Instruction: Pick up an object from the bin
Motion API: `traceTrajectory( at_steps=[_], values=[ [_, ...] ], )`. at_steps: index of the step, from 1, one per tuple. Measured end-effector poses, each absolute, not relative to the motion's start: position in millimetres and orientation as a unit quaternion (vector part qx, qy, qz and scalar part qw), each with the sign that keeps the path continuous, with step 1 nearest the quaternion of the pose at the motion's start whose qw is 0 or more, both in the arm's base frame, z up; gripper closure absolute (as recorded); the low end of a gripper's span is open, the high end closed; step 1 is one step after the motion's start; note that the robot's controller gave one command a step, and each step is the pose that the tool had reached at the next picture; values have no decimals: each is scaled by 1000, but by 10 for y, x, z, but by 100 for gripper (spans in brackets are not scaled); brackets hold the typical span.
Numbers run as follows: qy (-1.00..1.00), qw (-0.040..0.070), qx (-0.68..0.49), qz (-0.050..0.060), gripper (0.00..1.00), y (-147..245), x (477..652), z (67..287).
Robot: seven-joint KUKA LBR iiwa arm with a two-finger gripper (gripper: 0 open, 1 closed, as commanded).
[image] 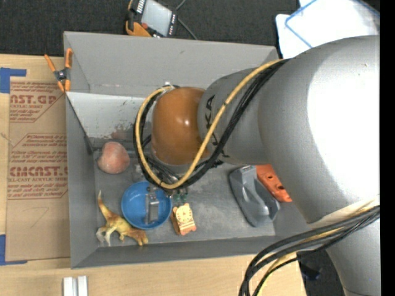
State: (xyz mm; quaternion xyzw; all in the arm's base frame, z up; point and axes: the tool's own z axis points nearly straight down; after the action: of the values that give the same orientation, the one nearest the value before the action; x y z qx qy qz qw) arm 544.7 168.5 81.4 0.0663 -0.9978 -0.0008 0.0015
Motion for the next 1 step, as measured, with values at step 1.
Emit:
traceTrajectory(
  at_steps=[1],
  values=[
    [-998,-8,63,-2,100,1729,5550,711]
  ],
)
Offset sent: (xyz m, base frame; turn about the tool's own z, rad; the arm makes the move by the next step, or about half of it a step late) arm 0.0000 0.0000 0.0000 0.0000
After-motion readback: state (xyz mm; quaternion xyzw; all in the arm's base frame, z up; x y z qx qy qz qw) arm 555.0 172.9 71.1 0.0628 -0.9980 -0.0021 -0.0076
